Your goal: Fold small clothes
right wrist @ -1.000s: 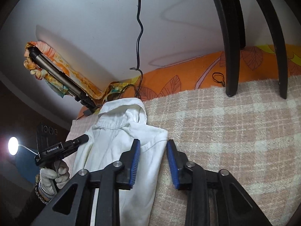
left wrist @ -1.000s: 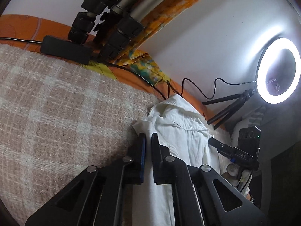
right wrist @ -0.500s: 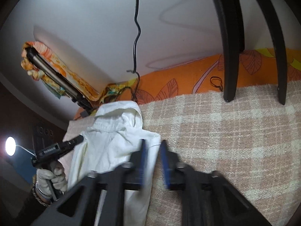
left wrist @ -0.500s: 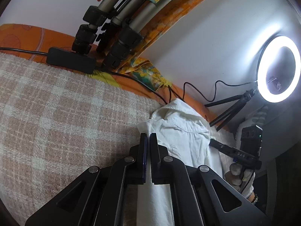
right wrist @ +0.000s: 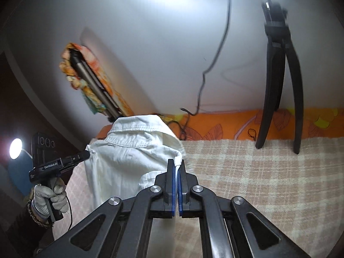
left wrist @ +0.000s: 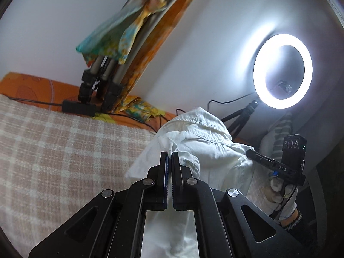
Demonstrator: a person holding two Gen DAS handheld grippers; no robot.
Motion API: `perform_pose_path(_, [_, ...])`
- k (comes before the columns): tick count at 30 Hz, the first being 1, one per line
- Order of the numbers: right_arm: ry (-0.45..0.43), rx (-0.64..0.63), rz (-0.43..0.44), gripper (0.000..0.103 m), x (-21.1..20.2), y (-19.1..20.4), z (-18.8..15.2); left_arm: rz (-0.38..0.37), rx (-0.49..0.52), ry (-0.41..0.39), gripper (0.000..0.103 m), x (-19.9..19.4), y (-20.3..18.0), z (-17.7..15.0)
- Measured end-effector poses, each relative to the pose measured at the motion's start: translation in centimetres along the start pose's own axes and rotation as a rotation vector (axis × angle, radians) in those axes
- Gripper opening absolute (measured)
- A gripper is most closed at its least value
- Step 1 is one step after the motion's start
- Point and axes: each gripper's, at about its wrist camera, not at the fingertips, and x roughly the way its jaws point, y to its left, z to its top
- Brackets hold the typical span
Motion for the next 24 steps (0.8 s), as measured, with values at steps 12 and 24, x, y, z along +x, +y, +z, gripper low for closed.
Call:
perform_pose_path(12, [-0.027, -0.128, -0.049, 0.0, -10.7, 8.3, -7.0, 0.017, 0.083, -0.042, 0.001, -9.8, -5.4, -6.3])
perform_pose_path(24, [0.022, -0.14, -0.109, 0.0, -14.4, 10.9, -19.4, 0.057, 0.094, 0.09, 0.001, -13.4, -5.6, -18.1])
